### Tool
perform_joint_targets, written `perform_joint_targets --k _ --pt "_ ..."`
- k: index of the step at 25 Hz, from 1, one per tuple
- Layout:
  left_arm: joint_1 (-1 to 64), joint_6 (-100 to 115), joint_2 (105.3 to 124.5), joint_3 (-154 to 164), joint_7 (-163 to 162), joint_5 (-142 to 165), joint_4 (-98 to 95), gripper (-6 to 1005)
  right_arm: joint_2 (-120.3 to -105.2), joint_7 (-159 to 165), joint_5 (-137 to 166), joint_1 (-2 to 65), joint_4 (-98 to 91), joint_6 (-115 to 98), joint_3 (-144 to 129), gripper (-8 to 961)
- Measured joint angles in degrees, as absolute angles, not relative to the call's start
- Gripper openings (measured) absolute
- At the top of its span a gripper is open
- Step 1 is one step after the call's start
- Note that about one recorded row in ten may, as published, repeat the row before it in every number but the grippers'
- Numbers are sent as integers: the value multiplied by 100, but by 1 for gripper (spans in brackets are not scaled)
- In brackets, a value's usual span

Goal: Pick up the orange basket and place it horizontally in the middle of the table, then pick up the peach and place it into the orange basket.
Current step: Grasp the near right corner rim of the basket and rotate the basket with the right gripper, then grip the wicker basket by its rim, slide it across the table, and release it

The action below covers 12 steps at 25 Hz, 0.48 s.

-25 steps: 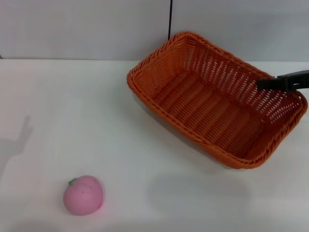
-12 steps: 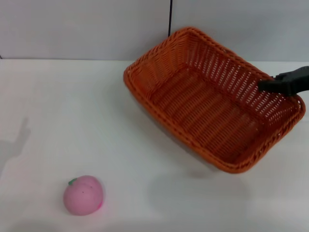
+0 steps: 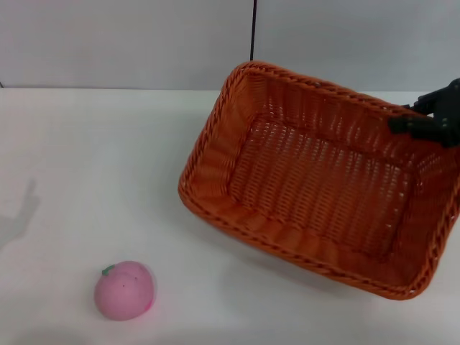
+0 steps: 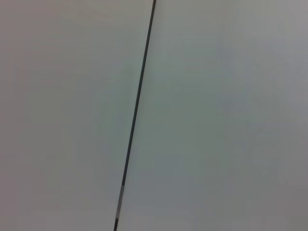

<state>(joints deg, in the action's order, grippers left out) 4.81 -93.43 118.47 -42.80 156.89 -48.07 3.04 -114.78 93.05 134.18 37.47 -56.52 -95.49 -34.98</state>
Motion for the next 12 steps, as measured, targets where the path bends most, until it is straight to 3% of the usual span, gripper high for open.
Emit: perform_joint_targets --k 12 --pt "277 -9613 11862 -4190 15703 -4808 294 859 -11327 7331 12814 4069 -5268 -9702 -3507 162"
